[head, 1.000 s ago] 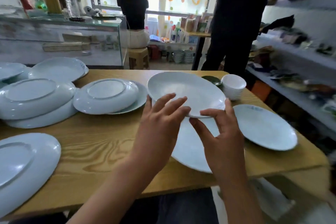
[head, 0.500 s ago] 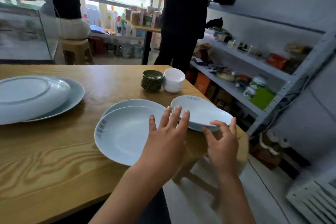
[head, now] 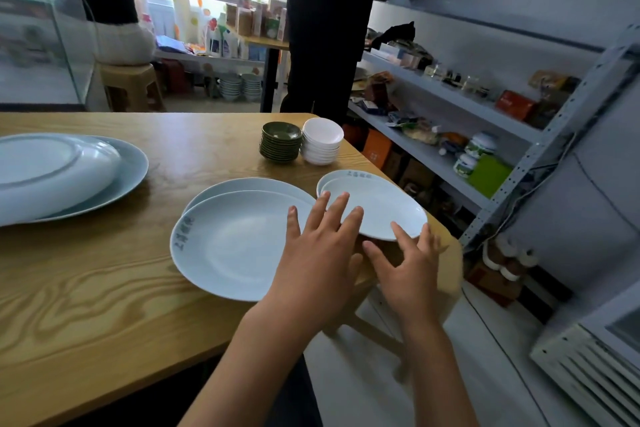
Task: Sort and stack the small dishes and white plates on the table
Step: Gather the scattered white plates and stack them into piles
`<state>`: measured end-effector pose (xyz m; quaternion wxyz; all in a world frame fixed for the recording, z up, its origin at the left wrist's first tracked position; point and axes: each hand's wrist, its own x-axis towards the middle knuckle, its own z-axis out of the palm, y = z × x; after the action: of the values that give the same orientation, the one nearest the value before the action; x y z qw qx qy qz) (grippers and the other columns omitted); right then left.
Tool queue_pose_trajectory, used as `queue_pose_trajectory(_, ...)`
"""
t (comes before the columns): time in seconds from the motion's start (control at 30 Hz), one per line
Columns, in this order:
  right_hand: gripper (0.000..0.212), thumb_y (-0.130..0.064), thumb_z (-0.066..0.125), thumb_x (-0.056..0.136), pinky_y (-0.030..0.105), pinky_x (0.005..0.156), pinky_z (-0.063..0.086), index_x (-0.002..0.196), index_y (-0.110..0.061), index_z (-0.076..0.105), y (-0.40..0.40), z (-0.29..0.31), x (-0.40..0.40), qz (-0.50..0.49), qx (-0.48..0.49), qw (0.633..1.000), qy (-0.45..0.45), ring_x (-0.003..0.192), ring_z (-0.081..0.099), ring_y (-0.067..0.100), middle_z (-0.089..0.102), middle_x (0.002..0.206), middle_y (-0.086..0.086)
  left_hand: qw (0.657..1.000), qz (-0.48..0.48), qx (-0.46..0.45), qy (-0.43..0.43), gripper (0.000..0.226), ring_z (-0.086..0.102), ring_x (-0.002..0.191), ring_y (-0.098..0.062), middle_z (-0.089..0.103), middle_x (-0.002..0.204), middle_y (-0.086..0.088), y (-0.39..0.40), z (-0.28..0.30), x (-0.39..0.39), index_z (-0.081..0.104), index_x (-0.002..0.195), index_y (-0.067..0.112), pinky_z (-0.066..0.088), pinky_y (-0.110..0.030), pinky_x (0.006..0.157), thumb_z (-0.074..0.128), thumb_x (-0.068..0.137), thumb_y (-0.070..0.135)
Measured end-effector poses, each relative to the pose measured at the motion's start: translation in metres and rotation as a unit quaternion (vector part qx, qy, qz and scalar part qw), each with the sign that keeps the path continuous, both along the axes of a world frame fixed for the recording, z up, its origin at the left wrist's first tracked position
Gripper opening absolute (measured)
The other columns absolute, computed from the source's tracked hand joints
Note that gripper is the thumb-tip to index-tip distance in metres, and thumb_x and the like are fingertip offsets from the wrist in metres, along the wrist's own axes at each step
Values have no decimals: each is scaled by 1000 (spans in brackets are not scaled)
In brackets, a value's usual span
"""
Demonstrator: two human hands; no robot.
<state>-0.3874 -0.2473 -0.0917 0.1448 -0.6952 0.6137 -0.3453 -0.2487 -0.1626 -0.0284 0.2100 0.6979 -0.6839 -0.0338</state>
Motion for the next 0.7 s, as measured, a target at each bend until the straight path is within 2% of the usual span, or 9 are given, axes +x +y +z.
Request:
queue_pose_trajectory(0.07,75,-57,60,84,49,118,15,148,-34,31,6,8,0,12,0,999,31,148,-9,20,1,162,1,1000,7,-13,10,63,-18,146,-16,-9,161,9,4,4,2,8,151,37,-1,-54,118,40,98,47)
queue_pose_trajectory(0.2,65,-44,52,95,50,120,11,150,-39,17,33,34,24,95,-36,994,-30,146,-15,7,-4,161,-9,997,47,-56,40,60,-15,147,-13,-4,161,11,26,6,19,12,151,36,-2,-49,119,39,97,47)
queue_pose_trajectory(0.33,58,-49,39,98,34,119,-2,145,-49,5,60,53,68,173,-85,981,-28,143,-18,-1,-8,157,-20,979,88,-158,93,54,2,148,-17,22,159,2,58,-6,45,35,146,23,9,-50,119,52,96,32)
queue_pose_trajectory(0.4,58,-53,32,95,29,116,-5,147,-47,6,71,58,90,206,-115,972,-11,143,-18,-2,-9,156,-21,969,111,-199,94,50,9,148,-17,29,156,0,73,-9,57,40,143,21,14,-50,118,48,96,32)
queue_pose_trajectory(0.53,58,-50,29,95,29,118,-5,148,-43,8,102,62,133,300,-113,947,-13,144,-17,0,-7,158,-18,956,173,-216,95,53,7,148,-11,28,156,4,107,-6,84,39,145,25,13,-48,119,42,92,34)
queue_pose_trajectory(0.63,55,-35,38,102,24,116,-4,151,-37,14,131,59,165,379,-118,917,-28,143,-17,-2,-5,157,-18,945,226,-215,102,50,8,147,-9,30,155,7,136,-11,112,40,145,25,14,-49,119,47,95,30)
queue_pose_trajectory(0.7,54,-28,37,103,26,118,-2,152,-34,14,149,54,187,434,-115,893,-33,144,-17,-1,-2,159,-14,935,262,-214,102,52,12,147,-11,33,153,7,156,-17,129,41,144,25,20,-52,117,56,94,23)
